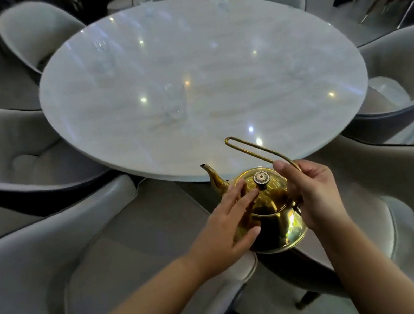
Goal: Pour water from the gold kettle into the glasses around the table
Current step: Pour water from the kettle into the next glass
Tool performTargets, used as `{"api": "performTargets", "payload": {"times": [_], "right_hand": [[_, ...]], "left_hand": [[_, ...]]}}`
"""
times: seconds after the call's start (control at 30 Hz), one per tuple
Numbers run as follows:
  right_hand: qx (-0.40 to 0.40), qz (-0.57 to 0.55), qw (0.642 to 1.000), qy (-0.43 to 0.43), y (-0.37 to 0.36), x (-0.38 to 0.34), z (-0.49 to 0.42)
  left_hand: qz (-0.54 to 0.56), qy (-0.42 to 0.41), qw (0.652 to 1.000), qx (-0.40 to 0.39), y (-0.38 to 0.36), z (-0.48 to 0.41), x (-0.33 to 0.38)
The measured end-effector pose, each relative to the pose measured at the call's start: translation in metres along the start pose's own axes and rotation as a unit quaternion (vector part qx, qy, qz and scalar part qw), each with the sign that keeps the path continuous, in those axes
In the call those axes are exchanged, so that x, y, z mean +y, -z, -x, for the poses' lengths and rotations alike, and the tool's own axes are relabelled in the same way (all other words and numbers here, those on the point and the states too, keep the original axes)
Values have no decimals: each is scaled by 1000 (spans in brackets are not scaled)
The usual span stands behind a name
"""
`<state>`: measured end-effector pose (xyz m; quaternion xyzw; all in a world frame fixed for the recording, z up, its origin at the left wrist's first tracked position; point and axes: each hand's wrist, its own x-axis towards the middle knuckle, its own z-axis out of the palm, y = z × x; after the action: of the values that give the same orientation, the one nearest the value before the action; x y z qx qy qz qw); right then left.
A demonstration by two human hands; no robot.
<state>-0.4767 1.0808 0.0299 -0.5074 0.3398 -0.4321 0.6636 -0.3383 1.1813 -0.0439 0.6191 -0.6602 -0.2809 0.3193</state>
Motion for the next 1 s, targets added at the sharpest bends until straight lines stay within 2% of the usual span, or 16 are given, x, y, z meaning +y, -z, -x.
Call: {"api": "performTargets", "payload": {"times": [0.17,0.6,1.0], "right_hand": [[19,-12,1000,2,-13,-1,-56],[-21,62,998,12,-43,-6,-197],[-129,146,981,9,-65,-8,-306]], "left_hand": [[-25,4,1000,8,24,-47,-18],[-75,72,994,19,87,-148,-48],[-50,132,989,35,124,-223,-78]]}}
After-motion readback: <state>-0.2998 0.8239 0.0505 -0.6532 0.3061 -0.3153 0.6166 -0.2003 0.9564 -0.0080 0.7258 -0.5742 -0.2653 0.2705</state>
